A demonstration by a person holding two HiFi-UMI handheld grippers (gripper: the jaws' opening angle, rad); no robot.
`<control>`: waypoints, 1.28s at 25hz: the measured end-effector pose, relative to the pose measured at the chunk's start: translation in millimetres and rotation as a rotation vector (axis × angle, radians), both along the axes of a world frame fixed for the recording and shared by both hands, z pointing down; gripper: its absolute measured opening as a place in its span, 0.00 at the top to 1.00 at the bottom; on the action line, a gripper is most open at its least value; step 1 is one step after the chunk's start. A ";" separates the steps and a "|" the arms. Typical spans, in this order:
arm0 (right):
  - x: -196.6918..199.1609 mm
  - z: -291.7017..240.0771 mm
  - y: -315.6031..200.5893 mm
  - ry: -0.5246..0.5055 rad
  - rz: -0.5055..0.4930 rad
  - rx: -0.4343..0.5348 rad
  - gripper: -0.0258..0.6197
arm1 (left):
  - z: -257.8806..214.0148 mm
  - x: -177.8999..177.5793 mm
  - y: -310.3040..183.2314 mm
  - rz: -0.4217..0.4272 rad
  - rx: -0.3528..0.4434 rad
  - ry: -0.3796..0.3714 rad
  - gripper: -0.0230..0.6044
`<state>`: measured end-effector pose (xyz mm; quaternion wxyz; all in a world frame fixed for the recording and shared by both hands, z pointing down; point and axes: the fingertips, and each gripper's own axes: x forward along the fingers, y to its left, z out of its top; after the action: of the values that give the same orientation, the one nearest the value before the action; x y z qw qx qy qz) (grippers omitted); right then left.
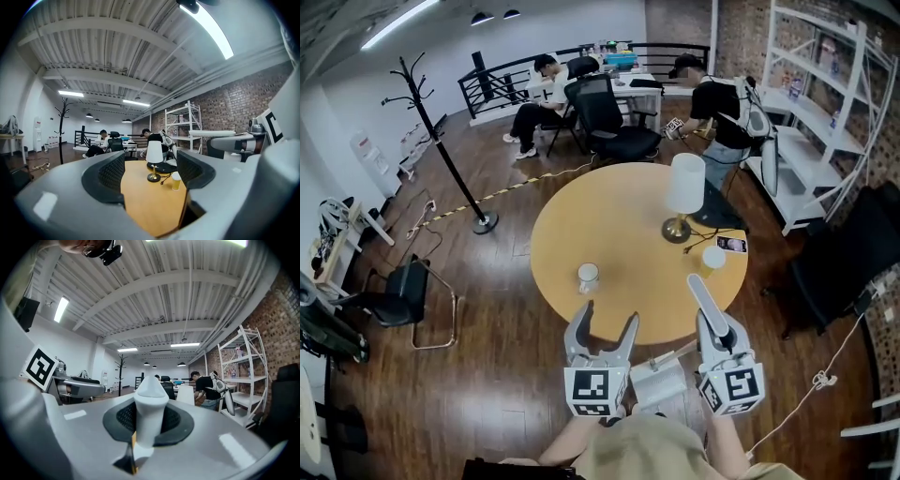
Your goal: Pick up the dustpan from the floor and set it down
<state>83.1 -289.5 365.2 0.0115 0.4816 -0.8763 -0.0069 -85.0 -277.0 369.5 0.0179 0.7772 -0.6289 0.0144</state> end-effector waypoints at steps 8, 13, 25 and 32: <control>27.0 23.1 -5.3 0.004 0.018 -0.050 0.89 | 10.6 49.4 -23.1 0.119 -0.002 -0.030 0.45; 58.4 54.3 -15.8 0.011 0.057 -0.116 0.89 | 30.1 80.1 -41.3 0.199 -0.047 -0.047 0.46; 114.9 177.1 -33.9 0.080 0.045 -0.274 0.88 | 117.8 147.1 -76.5 0.334 -0.184 -0.066 0.46; 119.8 255.7 -40.8 0.159 -0.032 -0.366 0.88 | 164.0 170.8 -83.1 0.389 -0.239 -0.083 0.46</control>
<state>202.9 -330.3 620.8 0.1679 0.4555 -0.8668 0.1142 85.9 -360.1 533.5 0.0809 0.8749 -0.4611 0.1239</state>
